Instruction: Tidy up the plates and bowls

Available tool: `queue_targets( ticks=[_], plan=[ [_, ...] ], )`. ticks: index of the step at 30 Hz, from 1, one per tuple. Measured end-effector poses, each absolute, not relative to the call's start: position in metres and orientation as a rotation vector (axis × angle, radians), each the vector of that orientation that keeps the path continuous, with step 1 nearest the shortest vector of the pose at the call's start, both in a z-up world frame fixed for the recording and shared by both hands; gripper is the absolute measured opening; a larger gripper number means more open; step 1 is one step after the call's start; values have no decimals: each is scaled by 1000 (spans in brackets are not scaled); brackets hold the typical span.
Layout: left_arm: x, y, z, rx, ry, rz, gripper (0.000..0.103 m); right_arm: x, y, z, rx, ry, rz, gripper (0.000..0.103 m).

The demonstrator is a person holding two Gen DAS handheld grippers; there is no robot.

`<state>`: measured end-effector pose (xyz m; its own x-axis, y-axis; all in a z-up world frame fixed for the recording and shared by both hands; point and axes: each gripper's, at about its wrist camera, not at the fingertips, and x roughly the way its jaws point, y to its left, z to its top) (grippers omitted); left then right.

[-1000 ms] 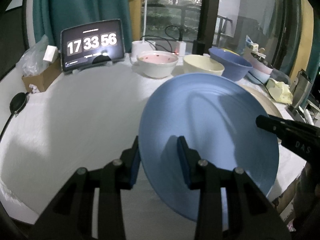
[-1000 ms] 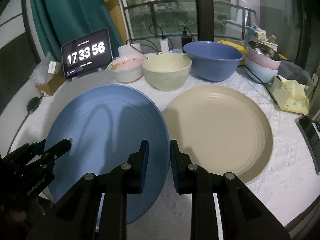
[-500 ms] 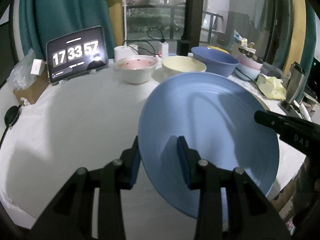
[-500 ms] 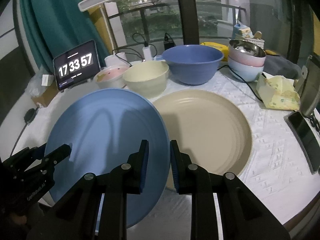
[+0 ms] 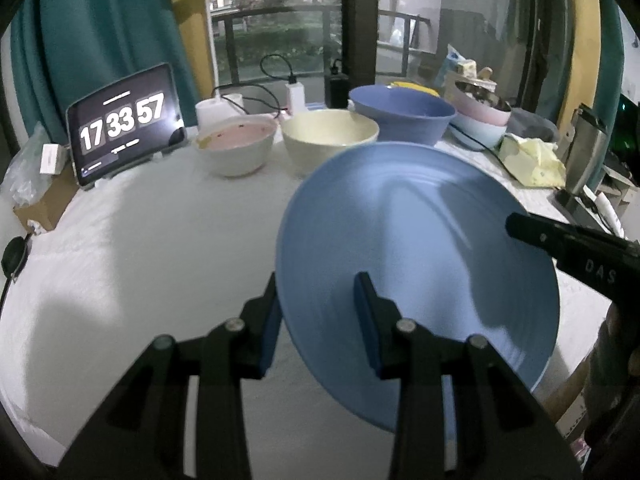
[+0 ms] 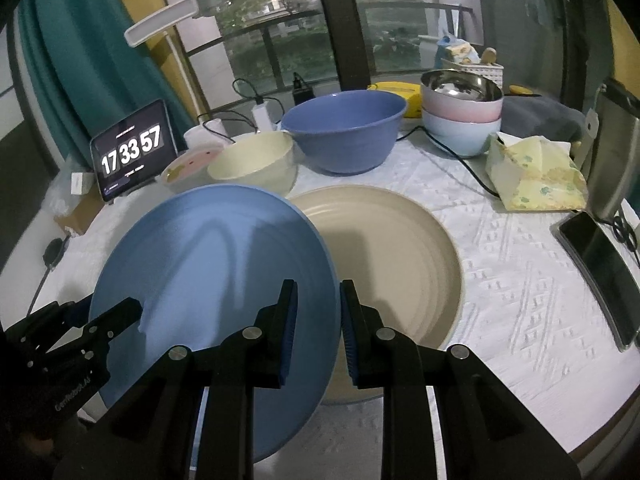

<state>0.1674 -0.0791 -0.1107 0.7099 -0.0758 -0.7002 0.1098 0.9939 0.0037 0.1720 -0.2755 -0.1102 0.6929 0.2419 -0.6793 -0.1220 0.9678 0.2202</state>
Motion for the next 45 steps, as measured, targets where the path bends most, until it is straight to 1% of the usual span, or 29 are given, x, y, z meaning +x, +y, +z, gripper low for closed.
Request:
queue_targets(
  ticks=[19,32,44,45],
  plan=[
    [199,-130,-119,95,813,-131,36,195,-325,-126,222,794,175,23],
    [223,-148,-127,96,831,-150,36,218,-347,-131,235,802,157,23],
    [239,-157,-133,87,862,-150,39,225,-355,-135,242,809,129,25],
    [239,-157,-133,83,862,-152,41,225,-355,-135,242,810,123,25]
  ],
)
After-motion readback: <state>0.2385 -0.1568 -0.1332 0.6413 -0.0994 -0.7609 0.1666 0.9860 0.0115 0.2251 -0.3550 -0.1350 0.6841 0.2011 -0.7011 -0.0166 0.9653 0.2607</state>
